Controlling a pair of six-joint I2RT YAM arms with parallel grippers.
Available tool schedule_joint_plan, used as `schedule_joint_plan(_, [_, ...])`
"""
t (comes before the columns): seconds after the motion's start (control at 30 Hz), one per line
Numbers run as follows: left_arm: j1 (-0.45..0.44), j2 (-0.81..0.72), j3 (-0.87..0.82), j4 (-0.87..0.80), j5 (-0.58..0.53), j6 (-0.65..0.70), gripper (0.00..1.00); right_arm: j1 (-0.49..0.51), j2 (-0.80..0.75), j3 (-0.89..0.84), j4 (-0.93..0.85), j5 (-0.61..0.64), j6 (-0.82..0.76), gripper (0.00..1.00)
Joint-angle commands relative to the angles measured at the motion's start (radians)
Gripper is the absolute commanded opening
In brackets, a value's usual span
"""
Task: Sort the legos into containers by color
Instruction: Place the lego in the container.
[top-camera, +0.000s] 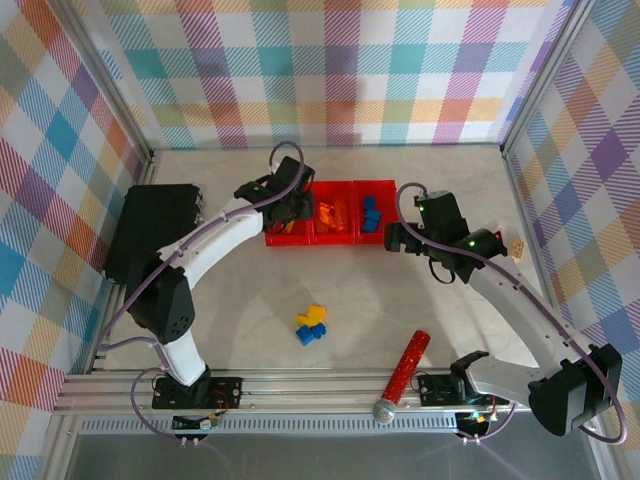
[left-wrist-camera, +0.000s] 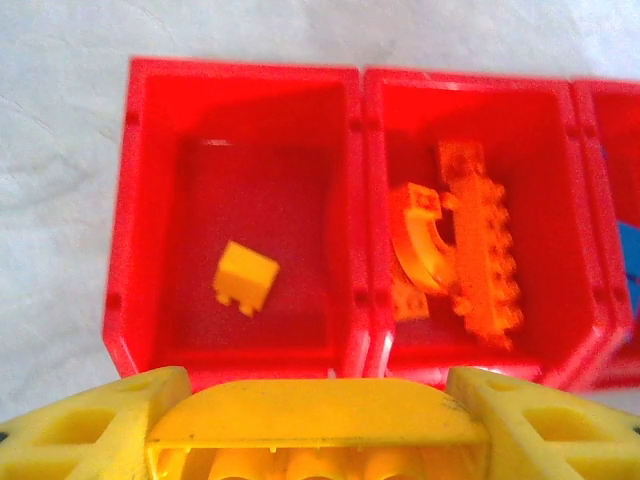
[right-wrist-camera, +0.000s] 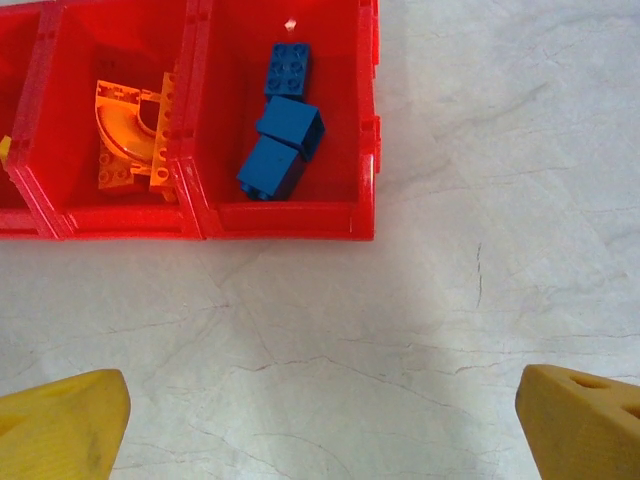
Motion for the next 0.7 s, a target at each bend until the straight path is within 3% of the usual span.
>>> schedule_joint_plan(0.0, [0.032,0.075,0.071,0.040,-0.038,0.051,0.45,-0.006,-0.015,-0.009,0.003,-0.009,-0.003,0.99])
schedule_joint_plan(0.4, [0.135,0.318,0.237,0.074,-0.030,0.075,0.46,-0.007,-0.050,-0.023,-0.054,-0.040,-0.002,0.99])
schedule_joint_plan(0.67, [0.169,0.365,0.237,0.134,0.047,0.077,0.57,-0.007,-0.081,-0.041,-0.070,-0.035,0.006,0.99])
